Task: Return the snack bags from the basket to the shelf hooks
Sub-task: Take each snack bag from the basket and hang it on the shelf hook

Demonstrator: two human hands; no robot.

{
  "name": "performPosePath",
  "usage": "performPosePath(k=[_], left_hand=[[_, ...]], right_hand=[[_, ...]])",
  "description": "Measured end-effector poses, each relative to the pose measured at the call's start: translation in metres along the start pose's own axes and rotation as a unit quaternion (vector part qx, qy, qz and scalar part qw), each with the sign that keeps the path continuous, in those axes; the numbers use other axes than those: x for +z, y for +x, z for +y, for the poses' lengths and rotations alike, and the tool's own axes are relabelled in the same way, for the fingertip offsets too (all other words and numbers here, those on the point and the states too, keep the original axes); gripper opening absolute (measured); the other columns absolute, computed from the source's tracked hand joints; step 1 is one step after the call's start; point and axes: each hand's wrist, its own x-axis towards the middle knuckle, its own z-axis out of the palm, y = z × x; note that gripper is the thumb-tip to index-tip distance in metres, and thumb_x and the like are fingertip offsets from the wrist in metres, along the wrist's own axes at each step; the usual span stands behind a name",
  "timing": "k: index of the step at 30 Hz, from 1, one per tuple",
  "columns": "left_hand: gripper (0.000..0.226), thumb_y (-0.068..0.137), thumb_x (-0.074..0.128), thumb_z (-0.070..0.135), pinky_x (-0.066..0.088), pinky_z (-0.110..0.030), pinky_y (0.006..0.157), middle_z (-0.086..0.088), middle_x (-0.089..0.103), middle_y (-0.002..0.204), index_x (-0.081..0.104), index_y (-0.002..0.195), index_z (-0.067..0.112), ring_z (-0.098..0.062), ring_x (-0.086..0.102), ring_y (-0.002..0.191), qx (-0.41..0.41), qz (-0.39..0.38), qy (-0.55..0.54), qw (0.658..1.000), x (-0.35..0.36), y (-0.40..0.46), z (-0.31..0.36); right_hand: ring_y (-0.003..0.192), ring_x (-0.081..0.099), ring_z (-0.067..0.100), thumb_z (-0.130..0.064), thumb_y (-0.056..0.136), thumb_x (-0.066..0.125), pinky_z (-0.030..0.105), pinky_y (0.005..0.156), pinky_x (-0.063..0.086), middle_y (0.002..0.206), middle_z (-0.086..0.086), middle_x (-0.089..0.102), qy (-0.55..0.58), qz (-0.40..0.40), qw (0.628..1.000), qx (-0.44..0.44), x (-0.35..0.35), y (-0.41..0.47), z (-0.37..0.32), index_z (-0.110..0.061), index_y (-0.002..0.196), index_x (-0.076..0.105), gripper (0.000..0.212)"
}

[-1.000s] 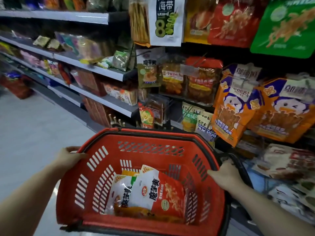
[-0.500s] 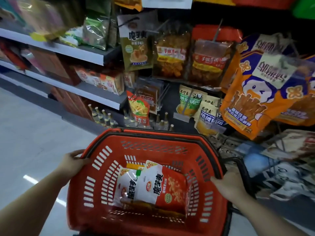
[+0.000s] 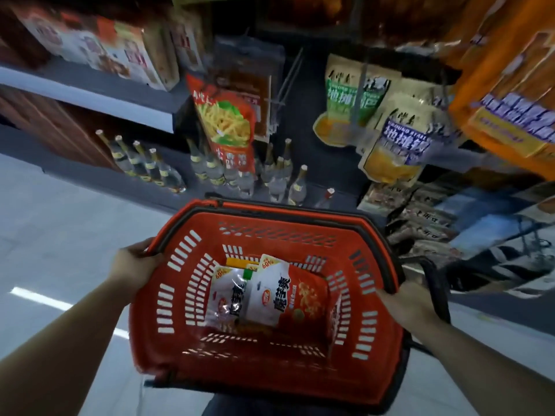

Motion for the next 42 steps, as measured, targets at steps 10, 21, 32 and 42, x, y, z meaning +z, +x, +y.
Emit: performPosePath(k=[10,21,32,42], left_hand=[[0.038,0.079,0.072,0.006,0.055,-0.043,0.086,-0.017,0.073,0.094,0.07,0.115,0.017,-0.027,0.069,0.084,0.061,-0.001,0.107,0.992,0.103,0.126,-0.115],[0.032,0.082,0.07,0.009,0.053,-0.043,0.084,-0.012,0.072,0.087,0.072,0.112,0.02,-0.026,0.068,0.088,0.162,0.081,0.167,0.969,0.181,0.203,-0.212],[0.04,0.093,0.046,0.04,0.049,-0.04,0.08,-0.006,0.062,0.122,0.058,0.126,0.023,-0.03,0.06,0.106,0.405,0.034,0.464,0.787,0.277,0.162,-0.209],[0.035,0.098,0.038,0.044,0.04,-0.031,0.072,0.002,0.066,0.101,0.06,0.11,0.021,-0.019,0.063,0.094,0.278,-0.153,0.716,0.621,0.335,0.207,-0.252]], right_hand=[[0.061,0.06,0.022,-0.036,0.08,0.073,0.035,0.054,0.051,0.075,0.011,0.058,0.015,0.052,0.998,0.032,0.125,0.111,0.057,0.004,0.103,0.047,0.052],[0.065,0.056,0.014,-0.034,0.079,0.075,0.026,0.051,0.04,0.076,0.0,0.059,0.033,0.053,0.998,0.001,0.203,0.185,0.101,-0.003,0.105,0.046,0.05],[0.103,0.052,0.036,-0.05,0.083,0.057,0.047,0.083,0.04,0.102,0.017,0.06,-0.427,0.268,0.857,-0.11,0.222,0.162,0.081,-0.003,0.102,0.053,0.051],[0.125,0.04,0.03,-0.014,0.09,0.054,0.041,0.101,0.037,0.135,0.011,0.044,-0.498,-0.006,0.799,-0.336,0.314,0.257,0.004,-0.01,0.136,0.04,0.048]])
